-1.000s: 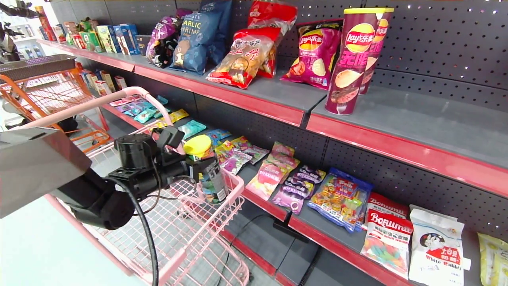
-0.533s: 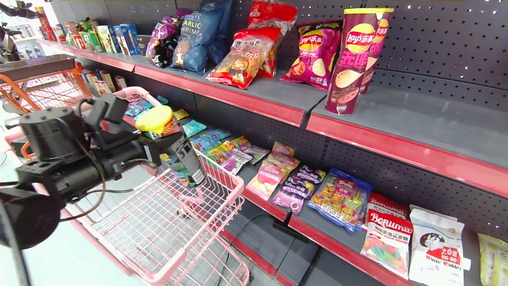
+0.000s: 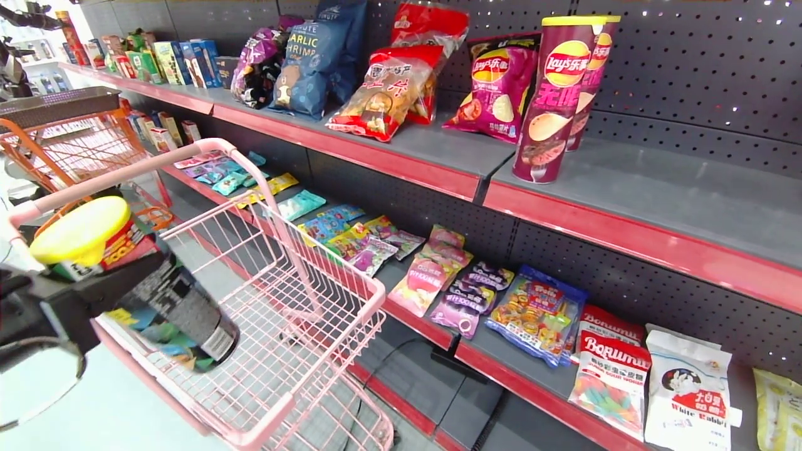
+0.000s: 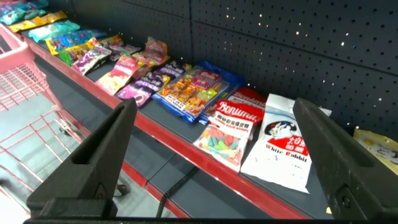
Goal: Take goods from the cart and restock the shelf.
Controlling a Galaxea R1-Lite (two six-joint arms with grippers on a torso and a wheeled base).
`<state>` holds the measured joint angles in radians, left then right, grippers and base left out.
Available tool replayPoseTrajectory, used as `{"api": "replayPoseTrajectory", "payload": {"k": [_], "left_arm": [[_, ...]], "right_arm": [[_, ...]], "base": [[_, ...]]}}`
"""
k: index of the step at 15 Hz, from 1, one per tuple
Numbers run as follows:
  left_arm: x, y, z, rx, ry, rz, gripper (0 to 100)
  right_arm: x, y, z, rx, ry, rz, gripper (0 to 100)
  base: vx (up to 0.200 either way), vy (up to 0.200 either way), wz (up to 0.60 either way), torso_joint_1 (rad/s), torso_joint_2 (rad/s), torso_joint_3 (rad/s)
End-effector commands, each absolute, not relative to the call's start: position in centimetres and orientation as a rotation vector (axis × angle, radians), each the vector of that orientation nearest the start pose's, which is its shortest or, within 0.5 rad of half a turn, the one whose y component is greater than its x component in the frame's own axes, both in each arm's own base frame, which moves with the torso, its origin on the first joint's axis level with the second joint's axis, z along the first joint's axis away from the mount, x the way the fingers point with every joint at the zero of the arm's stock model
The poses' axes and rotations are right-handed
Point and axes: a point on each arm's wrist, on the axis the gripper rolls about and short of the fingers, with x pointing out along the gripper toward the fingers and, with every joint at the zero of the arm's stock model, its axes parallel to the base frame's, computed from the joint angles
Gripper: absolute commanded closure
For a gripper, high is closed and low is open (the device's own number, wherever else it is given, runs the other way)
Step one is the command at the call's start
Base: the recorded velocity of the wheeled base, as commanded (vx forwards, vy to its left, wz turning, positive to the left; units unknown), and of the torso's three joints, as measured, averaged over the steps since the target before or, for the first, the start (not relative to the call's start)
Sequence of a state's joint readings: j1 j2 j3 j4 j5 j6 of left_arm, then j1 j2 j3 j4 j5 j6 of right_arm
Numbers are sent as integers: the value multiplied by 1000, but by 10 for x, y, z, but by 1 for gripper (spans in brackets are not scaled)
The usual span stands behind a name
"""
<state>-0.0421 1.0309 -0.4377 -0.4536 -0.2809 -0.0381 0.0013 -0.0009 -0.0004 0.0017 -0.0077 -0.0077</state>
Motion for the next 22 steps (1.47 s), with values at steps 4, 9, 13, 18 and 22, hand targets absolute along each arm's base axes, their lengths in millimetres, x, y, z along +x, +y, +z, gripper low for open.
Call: {"api": "replayPoseTrajectory", "payload": {"k": [4, 9, 13, 18, 22], "left_arm": [[29, -6, 204, -35, 54, -266, 100], [11, -1, 193, 2, -5, -60, 100], [-2, -1, 185, 6, -5, -63, 100], [-7, -1, 182, 42, -9, -70, 100], [-8, -1, 176, 51, 34, -65, 100]], "right_arm": [[-23, 0, 76, -6, 0, -8, 0], [-23, 0, 75, -6, 2, -8, 0], [-23, 0, 75, -6, 2, -8, 0], [-23, 0, 75, -8, 2, -8, 0], [-23, 0, 75, -6, 2, -8, 0]], "base": [[0, 0, 0, 138, -422, -271], [0, 0, 0, 207, -552, -342], [0, 0, 0, 239, -585, -354], [0, 0, -240, 122, -285, -171], [0, 0, -600, 12, -12, -5]]}}
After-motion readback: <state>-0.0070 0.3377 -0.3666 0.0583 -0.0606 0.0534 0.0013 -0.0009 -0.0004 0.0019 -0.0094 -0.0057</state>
